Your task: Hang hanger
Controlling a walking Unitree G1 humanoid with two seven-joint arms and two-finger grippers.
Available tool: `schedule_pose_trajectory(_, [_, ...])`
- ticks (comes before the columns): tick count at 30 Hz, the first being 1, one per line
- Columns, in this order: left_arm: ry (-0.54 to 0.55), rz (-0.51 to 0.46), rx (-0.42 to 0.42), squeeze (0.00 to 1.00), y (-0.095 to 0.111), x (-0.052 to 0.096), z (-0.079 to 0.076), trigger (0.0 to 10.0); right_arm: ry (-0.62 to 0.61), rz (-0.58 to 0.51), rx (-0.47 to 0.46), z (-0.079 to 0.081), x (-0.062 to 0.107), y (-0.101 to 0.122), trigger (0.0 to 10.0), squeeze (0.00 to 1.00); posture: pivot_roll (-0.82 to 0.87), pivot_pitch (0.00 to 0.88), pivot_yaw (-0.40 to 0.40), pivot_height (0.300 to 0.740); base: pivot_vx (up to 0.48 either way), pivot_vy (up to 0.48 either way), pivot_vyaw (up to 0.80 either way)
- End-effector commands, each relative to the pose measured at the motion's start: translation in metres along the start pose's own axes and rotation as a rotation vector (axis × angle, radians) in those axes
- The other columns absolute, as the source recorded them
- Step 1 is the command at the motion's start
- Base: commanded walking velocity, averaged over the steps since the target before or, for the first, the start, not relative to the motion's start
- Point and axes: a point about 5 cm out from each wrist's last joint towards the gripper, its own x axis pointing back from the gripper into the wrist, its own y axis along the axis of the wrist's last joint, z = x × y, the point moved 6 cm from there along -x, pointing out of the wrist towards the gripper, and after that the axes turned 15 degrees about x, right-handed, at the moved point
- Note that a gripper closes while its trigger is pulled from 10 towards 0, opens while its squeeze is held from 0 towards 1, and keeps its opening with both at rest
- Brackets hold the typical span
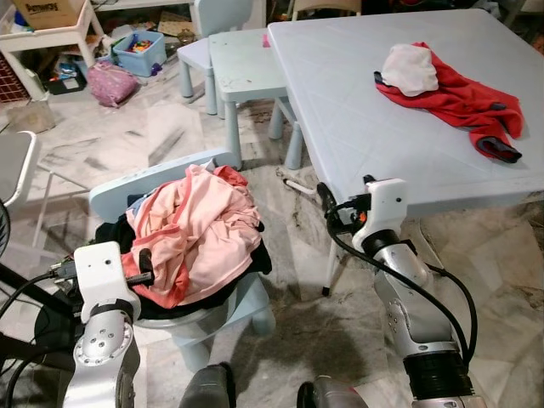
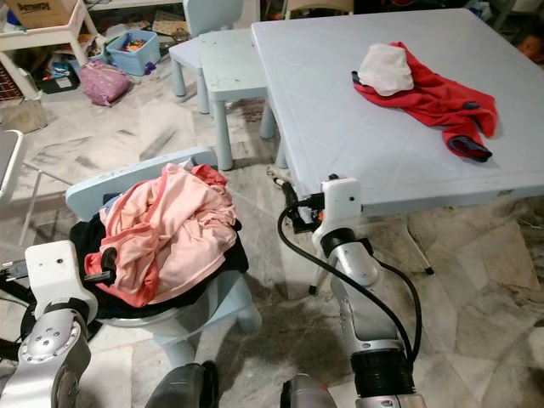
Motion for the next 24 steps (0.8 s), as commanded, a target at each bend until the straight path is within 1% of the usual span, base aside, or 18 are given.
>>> schedule_pose_trajectory(1, [0.025, 0.000, -0.011, 0.00, 0.002, 0.002, 0.007, 10.0, 0.002, -0.009, 0.010, -0.001, -0.001, 0.002, 10.0, 0.00, 0.08, 0.134, -0.017, 0.740, 0.000, 0.000, 0.64])
schedule_pose_trajectory(4, [0.024, 0.021, -0.008, 0.00, -0.001, 0.001, 0.009, 10.0, 0.005, -0.009, 0.011, 0.002, -0.003, 0.002, 10.0, 0.00, 0.08, 0.134, -0.017, 0.740, 0.000, 0.000, 0.80])
schedule_pose_trajectory(7, [-0.003, 0.064, -0.012, 0.00, -0.008, -0.002, 0.005, 10.0, 0.006, -0.013, 0.007, 0.002, -0.004, 0.004, 10.0, 0.00, 0.08, 0.140, -0.023, 0.740, 0.000, 0.000, 0.66])
schedule_pose_trajectory(9, [-0.006, 0.071, -0.008, 0.00, -0.009, -0.003, 0.004, 10.0, 0.007, -0.014, 0.011, 0.002, -0.004, 0.004, 10.0, 0.00, 0.08, 0.140, -0.023, 0.740, 0.000, 0.000, 0.00])
schedule_pose_trajectory(13, [-0.042, 0.086, -0.028, 0.00, -0.009, -0.006, 0.001, 10.0, 0.002, -0.012, 0.013, -0.001, -0.003, 0.003, 10.0, 0.00, 0.08, 0.143, -0.024, 0.740, 0.000, 0.000, 0.41])
schedule_pose_trajectory(15, [-0.065, 0.085, -0.028, 0.00, -0.007, -0.008, -0.002, 10.0, -0.006, -0.008, 0.007, -0.003, -0.003, 0.002, 10.0, 0.00, 0.07, 0.145, -0.027, 0.740, 0.000, 0.000, 0.00])
schedule_pose_trajectory(16, [-0.090, 0.085, -0.024, 0.00, -0.006, -0.009, -0.007, 10.0, -0.009, -0.007, 0.006, -0.004, -0.003, 0.002, 10.0, 0.00, 0.07, 0.146, -0.028, 0.740, 0.000, 0.000, 0.00])
schedule_pose_trajectory(17, [-0.139, 0.095, -0.014, 0.00, -0.005, -0.010, -0.016, 10.0, -0.011, -0.008, 0.009, -0.004, -0.002, 0.003, 10.0, 0.00, 0.07, 0.148, -0.031, 0.740, 0.000, 0.000, 0.00])
schedule_pose_trajectory(18, [-0.139, 0.095, -0.014, 0.00, -0.005, -0.010, -0.016, 10.0, -0.011, -0.008, 0.009, -0.004, -0.002, 0.003, 10.0, 0.00, 0.07, 0.148, -0.031, 0.740, 0.000, 0.000, 0.00])
schedule_pose_trajectory(21, [-0.215, 0.126, 0.001, 0.00, -0.009, -0.011, -0.029, 10.0, -0.009, -0.008, 0.011, -0.004, -0.002, 0.003, 10.0, 0.00, 0.07, 0.150, -0.034, 0.740, 0.000, 0.000, 0.00])
schedule_pose_trajectory(22, [-0.272, 0.135, 0.025, 0.00, -0.009, -0.010, -0.038, 10.0, -0.008, -0.010, 0.013, -0.004, -0.002, 0.004, 10.0, 0.00, 0.06, 0.151, -0.037, 0.740, 0.000, 0.000, 0.00])
schedule_pose_trajectory(24, [-0.307, 0.124, 0.032, 0.00, -0.006, -0.010, -0.043, 10.0, -0.007, -0.010, 0.014, -0.005, -0.002, 0.004, 10.0, 0.00, 0.05, 0.155, -0.039, 0.740, 0.000, 0.000, 0.00])
